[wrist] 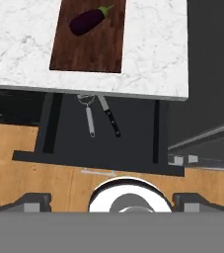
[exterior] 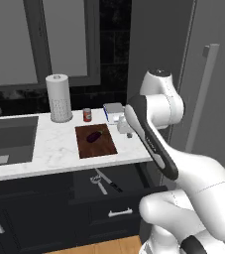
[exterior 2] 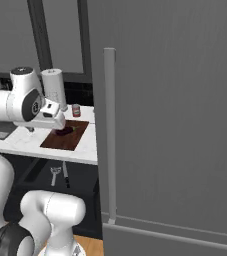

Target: Place the appropriate cutting tool for cutting the eggplant skin on the cutting board.

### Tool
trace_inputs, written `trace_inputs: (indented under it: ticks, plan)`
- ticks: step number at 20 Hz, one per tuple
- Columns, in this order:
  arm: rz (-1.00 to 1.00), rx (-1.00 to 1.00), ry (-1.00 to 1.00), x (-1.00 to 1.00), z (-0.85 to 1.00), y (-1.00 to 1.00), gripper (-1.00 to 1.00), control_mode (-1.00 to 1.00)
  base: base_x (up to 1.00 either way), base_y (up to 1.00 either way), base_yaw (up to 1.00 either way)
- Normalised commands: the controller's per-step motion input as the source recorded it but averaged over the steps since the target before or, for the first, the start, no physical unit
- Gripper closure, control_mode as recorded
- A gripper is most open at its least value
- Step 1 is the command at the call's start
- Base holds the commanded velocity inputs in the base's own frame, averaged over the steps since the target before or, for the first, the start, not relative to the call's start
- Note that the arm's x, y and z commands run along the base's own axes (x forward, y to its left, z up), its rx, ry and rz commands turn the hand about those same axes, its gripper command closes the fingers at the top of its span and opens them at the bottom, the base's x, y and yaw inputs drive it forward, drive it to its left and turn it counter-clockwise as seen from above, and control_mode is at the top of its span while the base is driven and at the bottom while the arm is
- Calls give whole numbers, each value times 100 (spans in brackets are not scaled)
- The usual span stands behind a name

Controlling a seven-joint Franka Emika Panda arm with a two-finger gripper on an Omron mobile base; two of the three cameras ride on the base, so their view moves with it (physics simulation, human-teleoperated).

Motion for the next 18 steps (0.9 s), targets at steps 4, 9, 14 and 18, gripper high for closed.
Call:
trace_inputs:
  ticks: [4, 9, 14, 18]
  plan:
    - [-1, 14, 19, 2, -76, 59, -100, -100, 0, 0, 0]
    - [0, 3, 14, 2, -51, 11, -100, -100, 0, 0, 0]
    - [0, -5, 7, 8, -53, 8, -100, -100, 0, 0, 0]
    - [-5, -9, 2, 12, -61, 14, -100, -100, 0, 0, 0]
